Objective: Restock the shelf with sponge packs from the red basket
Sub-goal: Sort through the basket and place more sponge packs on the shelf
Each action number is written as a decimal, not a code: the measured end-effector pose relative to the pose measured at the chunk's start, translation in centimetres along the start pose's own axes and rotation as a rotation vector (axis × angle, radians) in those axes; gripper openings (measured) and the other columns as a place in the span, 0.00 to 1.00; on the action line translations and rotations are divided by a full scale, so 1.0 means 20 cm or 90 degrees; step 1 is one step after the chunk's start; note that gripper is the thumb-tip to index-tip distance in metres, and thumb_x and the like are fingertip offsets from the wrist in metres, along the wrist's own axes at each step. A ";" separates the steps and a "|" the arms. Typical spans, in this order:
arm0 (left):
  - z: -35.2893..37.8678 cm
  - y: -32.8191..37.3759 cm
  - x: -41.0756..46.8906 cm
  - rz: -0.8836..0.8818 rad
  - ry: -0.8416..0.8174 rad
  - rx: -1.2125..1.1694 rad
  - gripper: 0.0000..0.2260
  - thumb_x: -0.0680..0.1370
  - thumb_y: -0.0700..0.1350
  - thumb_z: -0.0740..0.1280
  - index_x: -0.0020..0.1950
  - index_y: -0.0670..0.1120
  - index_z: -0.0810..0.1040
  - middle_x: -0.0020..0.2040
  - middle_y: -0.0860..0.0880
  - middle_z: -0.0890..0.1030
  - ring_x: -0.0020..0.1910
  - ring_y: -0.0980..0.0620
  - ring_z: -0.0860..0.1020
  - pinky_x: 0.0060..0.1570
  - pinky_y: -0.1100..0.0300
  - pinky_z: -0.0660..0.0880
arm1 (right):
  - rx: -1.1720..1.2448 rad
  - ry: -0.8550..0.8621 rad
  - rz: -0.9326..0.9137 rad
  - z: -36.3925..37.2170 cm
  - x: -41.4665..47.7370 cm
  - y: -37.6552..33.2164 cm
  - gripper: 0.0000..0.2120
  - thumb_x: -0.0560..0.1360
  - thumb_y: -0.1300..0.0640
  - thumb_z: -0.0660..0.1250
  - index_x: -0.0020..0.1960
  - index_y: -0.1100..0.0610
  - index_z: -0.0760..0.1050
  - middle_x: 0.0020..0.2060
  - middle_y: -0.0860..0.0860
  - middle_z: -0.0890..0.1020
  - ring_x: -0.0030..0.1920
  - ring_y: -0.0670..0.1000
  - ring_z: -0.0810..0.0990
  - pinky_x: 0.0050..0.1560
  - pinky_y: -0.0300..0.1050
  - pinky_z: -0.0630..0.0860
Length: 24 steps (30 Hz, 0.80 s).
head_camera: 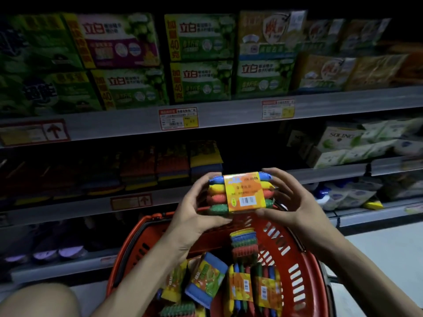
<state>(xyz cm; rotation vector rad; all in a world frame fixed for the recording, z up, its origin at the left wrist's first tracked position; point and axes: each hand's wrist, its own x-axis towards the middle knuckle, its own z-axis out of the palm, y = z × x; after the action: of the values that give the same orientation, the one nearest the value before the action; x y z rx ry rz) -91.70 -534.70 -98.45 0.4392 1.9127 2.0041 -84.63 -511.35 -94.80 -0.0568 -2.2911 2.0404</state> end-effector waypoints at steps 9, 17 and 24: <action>0.00 0.06 -0.02 0.081 -0.070 0.082 0.43 0.72 0.30 0.77 0.78 0.62 0.66 0.68 0.56 0.78 0.65 0.54 0.79 0.58 0.61 0.78 | -0.066 0.009 -0.083 0.00 -0.05 0.03 0.36 0.62 0.56 0.80 0.67 0.47 0.71 0.61 0.35 0.80 0.63 0.41 0.80 0.57 0.33 0.78; 0.06 0.10 -0.01 0.064 -0.092 0.112 0.35 0.69 0.54 0.72 0.74 0.57 0.63 0.63 0.54 0.79 0.62 0.57 0.80 0.54 0.66 0.77 | 0.045 0.054 0.003 -0.02 -0.06 0.03 0.36 0.68 0.52 0.82 0.72 0.40 0.72 0.61 0.45 0.85 0.60 0.51 0.84 0.54 0.50 0.83; 0.07 0.08 0.02 -0.041 -0.080 0.033 0.33 0.64 0.49 0.81 0.67 0.49 0.74 0.58 0.50 0.86 0.58 0.50 0.84 0.53 0.57 0.82 | 0.064 0.039 0.051 -0.02 -0.07 0.01 0.22 0.75 0.50 0.75 0.68 0.45 0.77 0.58 0.48 0.86 0.58 0.52 0.86 0.56 0.52 0.82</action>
<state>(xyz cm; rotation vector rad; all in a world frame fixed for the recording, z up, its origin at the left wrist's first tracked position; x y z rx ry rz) -91.41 -533.35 -96.75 0.4996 1.8815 1.8446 -83.28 -511.07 -94.96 -0.2054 -2.1804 2.1567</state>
